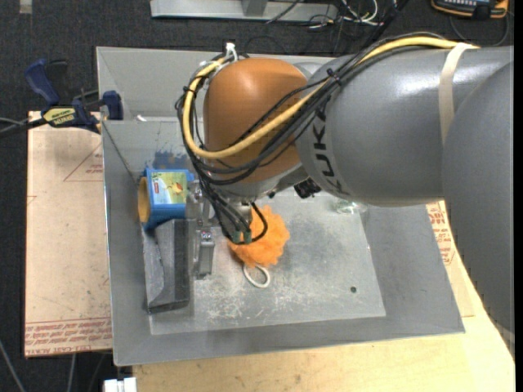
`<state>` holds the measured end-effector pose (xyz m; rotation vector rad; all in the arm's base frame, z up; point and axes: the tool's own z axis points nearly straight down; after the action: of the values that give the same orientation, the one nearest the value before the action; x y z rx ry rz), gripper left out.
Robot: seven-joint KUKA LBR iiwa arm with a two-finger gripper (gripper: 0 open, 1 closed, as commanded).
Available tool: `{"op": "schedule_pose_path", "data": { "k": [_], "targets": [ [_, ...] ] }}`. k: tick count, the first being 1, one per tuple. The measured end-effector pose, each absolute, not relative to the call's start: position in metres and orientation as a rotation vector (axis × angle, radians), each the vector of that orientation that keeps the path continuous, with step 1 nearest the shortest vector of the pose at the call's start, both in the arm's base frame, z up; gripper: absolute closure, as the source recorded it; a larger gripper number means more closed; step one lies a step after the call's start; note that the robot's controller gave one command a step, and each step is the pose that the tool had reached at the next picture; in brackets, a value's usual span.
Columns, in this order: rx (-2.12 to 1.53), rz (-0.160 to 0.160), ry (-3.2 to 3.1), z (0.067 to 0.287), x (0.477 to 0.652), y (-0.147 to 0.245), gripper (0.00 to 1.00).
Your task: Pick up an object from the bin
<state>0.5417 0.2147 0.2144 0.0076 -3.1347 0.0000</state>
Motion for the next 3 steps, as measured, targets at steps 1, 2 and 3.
{"op": "schedule_pose_path", "data": {
  "k": [1, 2, 3],
  "targets": [
    [0.002, -0.002, -3.142, 0.219, 0.543, 0.213, 0.00],
    [0.009, -0.007, -3.147, 0.174, 0.550, 0.196, 0.00],
    [-0.007, 0.006, -3.125, 0.177, 0.546, 0.183, 0.00]
  ]
}}
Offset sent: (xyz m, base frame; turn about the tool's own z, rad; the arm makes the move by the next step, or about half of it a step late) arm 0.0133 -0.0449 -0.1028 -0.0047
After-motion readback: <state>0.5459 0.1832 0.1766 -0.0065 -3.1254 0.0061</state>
